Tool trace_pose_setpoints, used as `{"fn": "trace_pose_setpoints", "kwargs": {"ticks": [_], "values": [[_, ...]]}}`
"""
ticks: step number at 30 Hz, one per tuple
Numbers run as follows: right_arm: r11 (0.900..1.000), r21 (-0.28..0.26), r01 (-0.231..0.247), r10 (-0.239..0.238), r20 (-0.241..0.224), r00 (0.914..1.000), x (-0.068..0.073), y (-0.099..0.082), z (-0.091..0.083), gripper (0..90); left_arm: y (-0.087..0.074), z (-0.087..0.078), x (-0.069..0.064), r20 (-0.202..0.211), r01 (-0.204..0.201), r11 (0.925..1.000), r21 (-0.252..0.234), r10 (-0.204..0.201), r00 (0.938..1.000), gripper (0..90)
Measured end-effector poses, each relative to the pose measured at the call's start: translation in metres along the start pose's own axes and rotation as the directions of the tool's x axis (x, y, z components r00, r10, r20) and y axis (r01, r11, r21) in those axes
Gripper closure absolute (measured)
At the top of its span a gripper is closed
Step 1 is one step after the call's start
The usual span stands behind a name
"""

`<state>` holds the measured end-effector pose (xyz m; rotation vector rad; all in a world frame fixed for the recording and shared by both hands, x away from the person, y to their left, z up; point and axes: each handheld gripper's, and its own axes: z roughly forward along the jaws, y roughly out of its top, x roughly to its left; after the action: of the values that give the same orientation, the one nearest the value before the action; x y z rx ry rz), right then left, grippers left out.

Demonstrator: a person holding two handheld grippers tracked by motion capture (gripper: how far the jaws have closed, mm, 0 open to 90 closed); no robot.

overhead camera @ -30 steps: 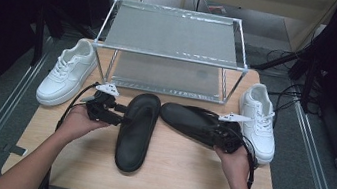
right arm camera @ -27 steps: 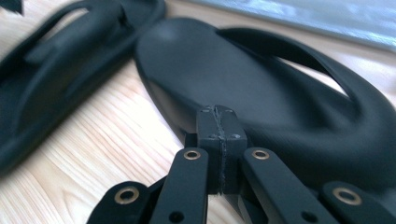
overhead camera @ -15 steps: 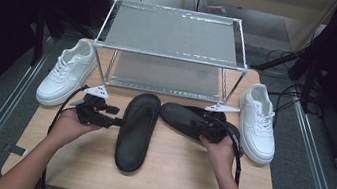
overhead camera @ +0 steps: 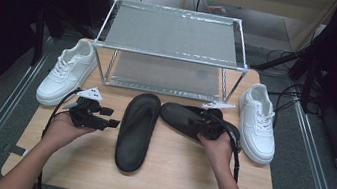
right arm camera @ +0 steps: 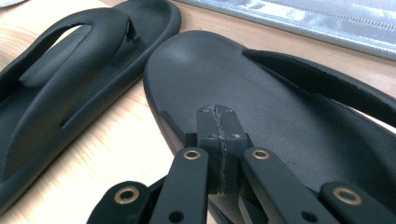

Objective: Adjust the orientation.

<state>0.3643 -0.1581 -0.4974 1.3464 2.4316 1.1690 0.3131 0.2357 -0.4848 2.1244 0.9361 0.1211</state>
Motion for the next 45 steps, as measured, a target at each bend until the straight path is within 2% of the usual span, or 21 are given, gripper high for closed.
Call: {"fn": "trace_pose_setpoints", "kwargs": {"ticks": [14,17,21,26,39,45], "values": [[0.9999,0.013,0.000,0.000,-0.017,0.9999,0.000,-0.007,-0.007,90.0,0.003,0.002,0.002,0.006,-0.005,0.9999,-0.010,0.005,1.0000,41.0],[0.9997,0.023,0.007,-0.007,-0.019,0.9998,0.001,-0.009,-0.010,90.0,0.004,0.001,0.006,0.003,0.006,0.9999,-0.016,-0.006,1.0000,40.8],[0.9998,0.021,-0.006,0.007,-0.035,0.9994,0.001,-0.015,-0.014,90.0,0.007,0.001,0.008,0.012,0.014,0.9995,-0.027,-0.013,0.9998,40.7],[0.9998,0.021,-0.008,0.009,-0.041,0.9991,0.003,-0.021,-0.019,90.0,0.013,0.007,0.007,0.018,-0.010,0.9999,-0.009,0.011,0.9998,40.5],[0.9991,0.041,-0.005,0.007,-0.046,0.9989,0.010,-0.042,-0.037,90.0,0.028,0.021,0.006,0.038,-0.035,0.9994,-0.001,0.035,0.9987,39.9],[0.9987,0.045,-0.024,0.026,-0.040,0.9989,0.009,-0.053,-0.049,90.0,0.031,0.023,0.007,0.052,-0.038,0.9993,-0.004,0.038,0.9979,39.7]]}}
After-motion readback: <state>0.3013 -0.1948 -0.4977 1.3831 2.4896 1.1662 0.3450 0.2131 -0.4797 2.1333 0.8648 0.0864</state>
